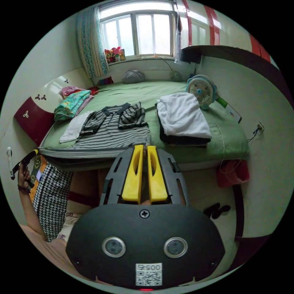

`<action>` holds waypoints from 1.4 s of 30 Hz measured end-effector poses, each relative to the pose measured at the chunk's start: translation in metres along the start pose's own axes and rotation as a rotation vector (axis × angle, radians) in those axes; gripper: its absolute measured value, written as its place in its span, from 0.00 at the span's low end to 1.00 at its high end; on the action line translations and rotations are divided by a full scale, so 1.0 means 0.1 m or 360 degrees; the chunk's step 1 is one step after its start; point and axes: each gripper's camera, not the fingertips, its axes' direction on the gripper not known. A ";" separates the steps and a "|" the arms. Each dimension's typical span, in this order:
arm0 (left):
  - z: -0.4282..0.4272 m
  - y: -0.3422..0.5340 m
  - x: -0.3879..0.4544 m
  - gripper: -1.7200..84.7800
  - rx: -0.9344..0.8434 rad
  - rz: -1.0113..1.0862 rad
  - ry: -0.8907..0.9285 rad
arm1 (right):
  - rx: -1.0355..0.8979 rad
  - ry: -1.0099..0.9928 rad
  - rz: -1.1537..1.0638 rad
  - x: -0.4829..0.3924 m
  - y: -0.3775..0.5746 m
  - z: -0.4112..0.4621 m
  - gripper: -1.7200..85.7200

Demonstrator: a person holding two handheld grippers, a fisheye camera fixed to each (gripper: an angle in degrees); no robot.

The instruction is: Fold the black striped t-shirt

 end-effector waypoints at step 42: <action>0.66 -1.81 0.43 0.03 0.0064 0.0145 -0.0087 | 0.0067 0.0164 -0.0026 -0.49 -1.33 0.31 0.01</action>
